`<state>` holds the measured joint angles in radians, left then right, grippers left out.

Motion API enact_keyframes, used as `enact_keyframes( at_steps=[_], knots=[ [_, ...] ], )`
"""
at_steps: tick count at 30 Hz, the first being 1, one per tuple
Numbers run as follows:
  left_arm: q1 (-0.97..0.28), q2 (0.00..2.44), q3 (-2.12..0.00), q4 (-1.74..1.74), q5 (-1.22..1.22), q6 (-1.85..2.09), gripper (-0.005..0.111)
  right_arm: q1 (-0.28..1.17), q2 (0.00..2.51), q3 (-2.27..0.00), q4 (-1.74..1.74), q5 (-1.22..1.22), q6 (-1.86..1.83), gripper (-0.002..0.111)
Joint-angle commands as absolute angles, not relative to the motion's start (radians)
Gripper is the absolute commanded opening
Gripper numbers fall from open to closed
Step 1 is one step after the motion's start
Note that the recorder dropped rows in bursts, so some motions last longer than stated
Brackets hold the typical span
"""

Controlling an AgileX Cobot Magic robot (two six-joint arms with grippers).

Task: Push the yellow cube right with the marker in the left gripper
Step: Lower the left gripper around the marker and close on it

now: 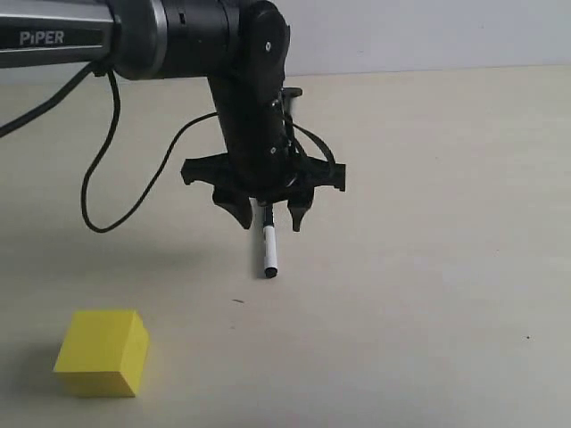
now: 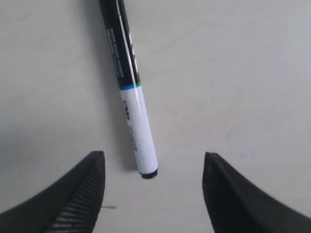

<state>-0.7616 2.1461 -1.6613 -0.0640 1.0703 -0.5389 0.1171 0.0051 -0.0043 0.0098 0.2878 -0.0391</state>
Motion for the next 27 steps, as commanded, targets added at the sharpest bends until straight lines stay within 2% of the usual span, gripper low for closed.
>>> enact_keyframes(
  at_steps=[1, 27],
  knots=[
    [-0.767, 2.166, -1.667, -0.06, 1.034, -0.579, 0.058, 0.111, 0.0, 0.0, 0.01, 0.284, -0.04, 0.0],
    [-0.731, 2.236, -1.667, -0.048, 0.955, -0.614, 0.058, 0.111, 0.0, 0.0, 0.01, 0.281, -0.04, 0.0]
  ],
)
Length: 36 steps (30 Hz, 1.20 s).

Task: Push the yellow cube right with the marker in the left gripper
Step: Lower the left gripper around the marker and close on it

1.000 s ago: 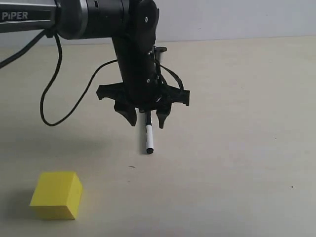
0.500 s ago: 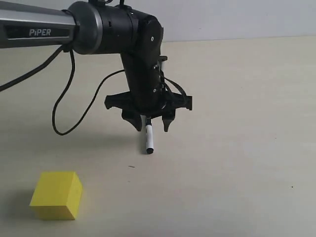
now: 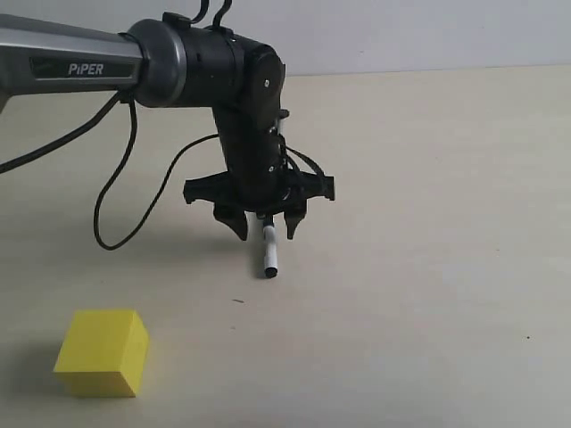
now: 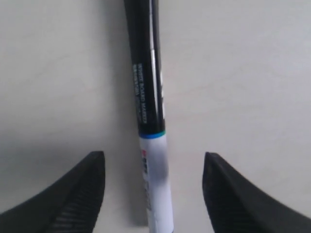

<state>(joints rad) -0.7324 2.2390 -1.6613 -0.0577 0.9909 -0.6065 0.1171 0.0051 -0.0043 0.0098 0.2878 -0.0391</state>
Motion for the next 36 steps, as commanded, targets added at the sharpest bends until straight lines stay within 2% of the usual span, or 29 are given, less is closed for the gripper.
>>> enact_keyframes(
  at_steps=[1, 36],
  knots=[
    [-0.731, 2.236, -1.667, -0.048, 0.955, -0.614, 0.058, 0.111, 0.0, 0.0, 0.01, 0.281, -0.04, 0.0],
    [-0.731, 2.258, -1.667, -0.047, 0.96, -0.614, 0.058, 0.111, 0.0, 0.0, 0.01, 0.281, -0.04, 0.0]
  ],
)
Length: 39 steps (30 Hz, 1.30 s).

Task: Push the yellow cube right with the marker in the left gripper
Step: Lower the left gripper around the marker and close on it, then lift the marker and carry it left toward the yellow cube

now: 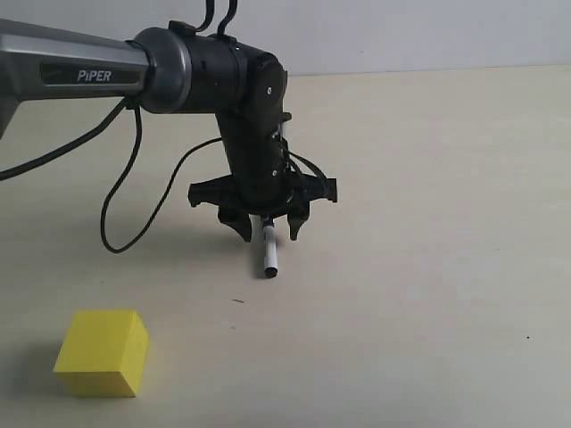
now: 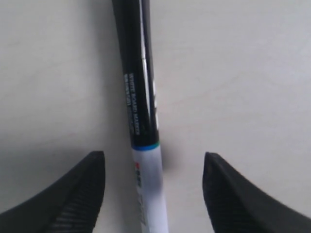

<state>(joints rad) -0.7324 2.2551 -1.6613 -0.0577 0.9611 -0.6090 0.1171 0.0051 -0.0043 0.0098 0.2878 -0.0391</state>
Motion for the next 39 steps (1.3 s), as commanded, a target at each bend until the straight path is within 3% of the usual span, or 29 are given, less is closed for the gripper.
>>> enact_keyframes(
  at_steps=[1, 23, 26, 27, 31, 39],
  knots=[
    [-0.731, 2.258, -1.667, -0.047, 0.96, -0.614, 0.058, 0.111, 0.0, 0.0, 0.01, 0.281, -0.04, 0.0],
    [-0.737, 2.272, -1.651, -0.045, 0.948, -0.607, 0.057, 0.111, 0.0, 0.0, 0.01, 0.283, -0.04, 0.0],
    [-0.737, 2.272, -1.651, -0.045, 0.948, -0.607, 0.044, 0.111, 0.0, 0.0, 0.01, 0.283, -0.04, 0.0],
    [-0.737, 2.272, -1.651, -0.045, 0.941, -0.607, 0.03, 0.111, 0.0, 0.0, 0.01, 0.283, -0.04, 0.0],
    [-0.737, 2.272, -1.651, -0.045, 0.934, -0.607, 0.0, 0.111, 0.0, 0.0, 0.01, 0.283, -0.04, 0.0],
    [-0.729, 2.075, -1.651, 0.0, 1.105, -0.45, 0.0, 0.111, 0.0, 0.0, 0.01, 0.283, -0.04, 0.0]
  ],
)
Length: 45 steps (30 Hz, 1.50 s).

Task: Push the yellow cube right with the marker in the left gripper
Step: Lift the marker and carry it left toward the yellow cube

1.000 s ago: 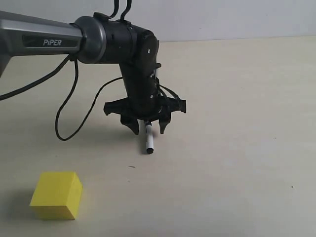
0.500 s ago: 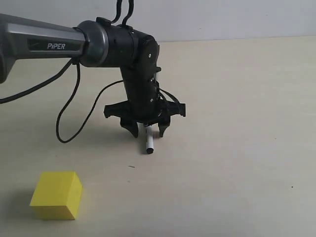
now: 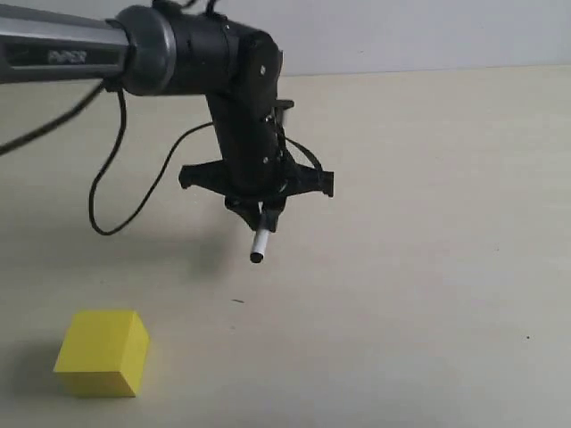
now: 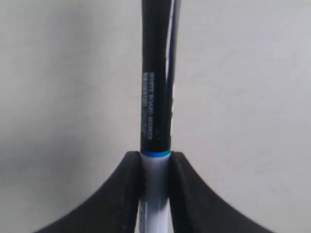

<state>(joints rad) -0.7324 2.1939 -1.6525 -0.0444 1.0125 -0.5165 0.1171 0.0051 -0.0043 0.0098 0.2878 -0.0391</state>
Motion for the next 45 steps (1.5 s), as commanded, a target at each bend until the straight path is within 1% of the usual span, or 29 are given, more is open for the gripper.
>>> enact_keyframes(
  at_steps=[1, 4, 6, 10, 13, 17, 20, 23, 28, 32, 34, 36, 39, 41, 43, 45],
  knots=[
    [-0.739, 2.024, -1.643, 0.023, 1.164, -0.422, 0.0, 0.111, 0.0, 0.0, 0.01, 0.283, -0.04, 0.0],
    [-0.777, 1.876, -1.534, 0.1, 1.198, -0.4, 0.0, 0.111, 0.0, 0.0, 0.01, 0.283, -0.04, 0.0],
    [-0.781, 1.753, -1.414, 0.121, 1.197, -0.376, 0.0, 0.111, 0.0, 0.0, 0.01, 0.283, -0.04, 0.0],
    [-0.734, 1.502, -1.217, 0.121, 1.216, -0.314, 0.0, 0.111, 0.0, 0.0, 0.01, 0.283, -0.04, 0.0],
    [-0.666, 1.343, -1.116, 0.121, 1.221, -0.274, 0.0, 0.111, 0.0, 0.0, 0.01, 0.283, -0.04, 0.0],
    [-0.524, 1.131, -1.027, 0.111, 1.221, -0.167, 0.0, 0.111, 0.0, 0.0, 0.01, 0.283, -0.04, 0.0],
    [-0.418, 1.011, -0.98, 0.111, 1.221, -0.034, 0.0, 0.111, 0.0, 0.0, 0.01, 0.283, -0.04, 0.0],
    [-0.339, 0.926, -0.927, 0.111, 1.221, 0.079, 0.0, 0.111, 0.0, 0.0, 0.01, 0.283, -0.04, 0.0],
    [-0.287, 0.894, -0.829, 0.118, 1.221, 0.246, 0.0, 0.111, 0.0, 0.0, 0.01, 0.283, -0.04, 0.0],
    [-0.287, 0.931, -0.743, 0.217, 1.221, 0.59, 0.0, 0.111, 0.0, 0.0, 0.01, 0.283, -0.04, 0.0],
    [-0.287, 0.956, -0.705, 0.271, 1.218, 0.679, 0.0, 0.111, 0.0, 0.0, 0.01, 0.283, -0.04, 0.0],
    [-0.287, 0.983, -0.631, 0.316, 1.106, 0.749, 0.0, 0.111, 0.0, 0.0, 0.01, 0.283, -0.04, 0.0],
    [-0.287, 1.038, -0.524, 0.31, 0.794, 0.858, 0.0, 0.111, 0.0, 0.0, 0.01, 0.283, -0.04, 0.0],
    [-0.287, 1.08, -0.48, 0.307, 0.671, 0.863, 0.0, 0.111, 0.0, 0.0, 0.01, 0.283, -0.04, 0.0],
    [-0.287, 1.131, -0.462, 0.307, 0.662, 0.871, 0.0, 0.111, 0.0, 0.0, 0.01, 0.283, -0.04, 0.0],
    [-0.287, 1.184, -0.46, 0.305, 0.703, 0.875, 0.0, 0.111, 0.0, 0.0, 0.01, 0.28, -0.04, 0.0]
  ],
)
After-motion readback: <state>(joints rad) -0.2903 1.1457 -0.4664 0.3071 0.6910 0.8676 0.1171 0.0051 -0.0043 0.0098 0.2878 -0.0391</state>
